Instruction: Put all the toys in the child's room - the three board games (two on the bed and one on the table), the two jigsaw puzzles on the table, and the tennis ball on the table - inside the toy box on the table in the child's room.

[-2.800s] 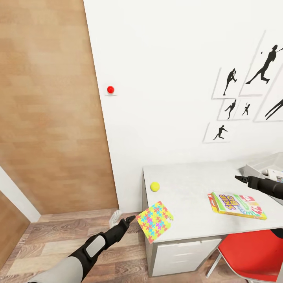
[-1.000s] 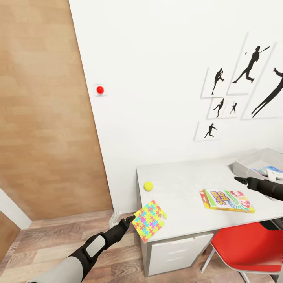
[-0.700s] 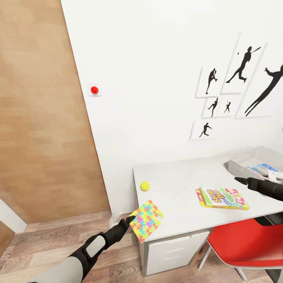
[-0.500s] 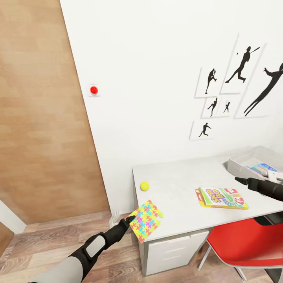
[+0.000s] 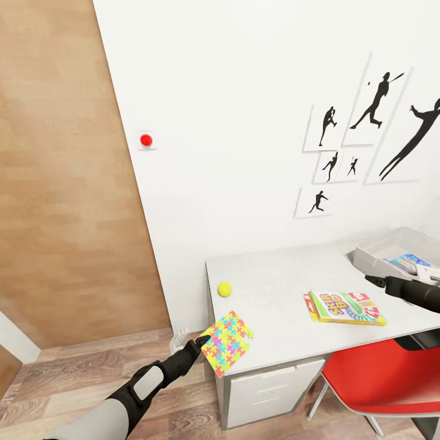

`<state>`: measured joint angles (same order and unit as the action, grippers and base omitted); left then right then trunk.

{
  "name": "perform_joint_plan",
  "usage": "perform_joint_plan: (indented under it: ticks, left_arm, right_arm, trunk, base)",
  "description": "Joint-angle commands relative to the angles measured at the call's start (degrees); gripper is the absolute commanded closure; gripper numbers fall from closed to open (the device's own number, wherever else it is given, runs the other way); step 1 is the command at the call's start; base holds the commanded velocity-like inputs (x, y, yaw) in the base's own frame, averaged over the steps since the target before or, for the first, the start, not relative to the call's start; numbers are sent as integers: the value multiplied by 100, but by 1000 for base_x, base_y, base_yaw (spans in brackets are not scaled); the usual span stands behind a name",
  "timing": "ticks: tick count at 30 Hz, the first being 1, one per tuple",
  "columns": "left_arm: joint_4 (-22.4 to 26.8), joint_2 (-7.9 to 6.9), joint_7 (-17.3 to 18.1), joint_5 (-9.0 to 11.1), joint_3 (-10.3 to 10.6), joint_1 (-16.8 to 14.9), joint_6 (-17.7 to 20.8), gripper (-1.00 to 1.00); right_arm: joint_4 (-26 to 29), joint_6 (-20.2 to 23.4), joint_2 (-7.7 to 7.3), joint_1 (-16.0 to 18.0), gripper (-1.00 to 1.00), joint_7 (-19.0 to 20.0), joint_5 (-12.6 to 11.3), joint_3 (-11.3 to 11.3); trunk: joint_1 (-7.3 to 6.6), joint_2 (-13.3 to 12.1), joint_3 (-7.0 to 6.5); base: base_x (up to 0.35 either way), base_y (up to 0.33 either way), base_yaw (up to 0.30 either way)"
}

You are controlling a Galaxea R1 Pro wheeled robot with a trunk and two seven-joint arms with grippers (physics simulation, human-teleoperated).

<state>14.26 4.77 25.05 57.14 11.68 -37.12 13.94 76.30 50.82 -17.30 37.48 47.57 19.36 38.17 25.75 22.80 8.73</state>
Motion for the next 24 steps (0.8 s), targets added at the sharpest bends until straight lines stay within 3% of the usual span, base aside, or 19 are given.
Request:
perform_joint_plan:
  ticks: [1,10,24]
  left_arm:
    - [-2,-1,9,51,17,-6,30,-100]
    - [-2,-8,9,51,17,-6,30,-100]
    - [-2,-11,8,51,17,-6,30,-100]
  right_arm:
    - [5,16,0,8,-100,59,59,8]
    - [13,16,2,6,-100,59,59,13]
    - [18,16,1,5,-100,59,59,12]
  trunk:
    - [4,12,12]
    - [4,12,12]
    - [4,12,12]
  base:
    - [0,0,-3]
    - [0,0,-9]
    - [0,0,-112]
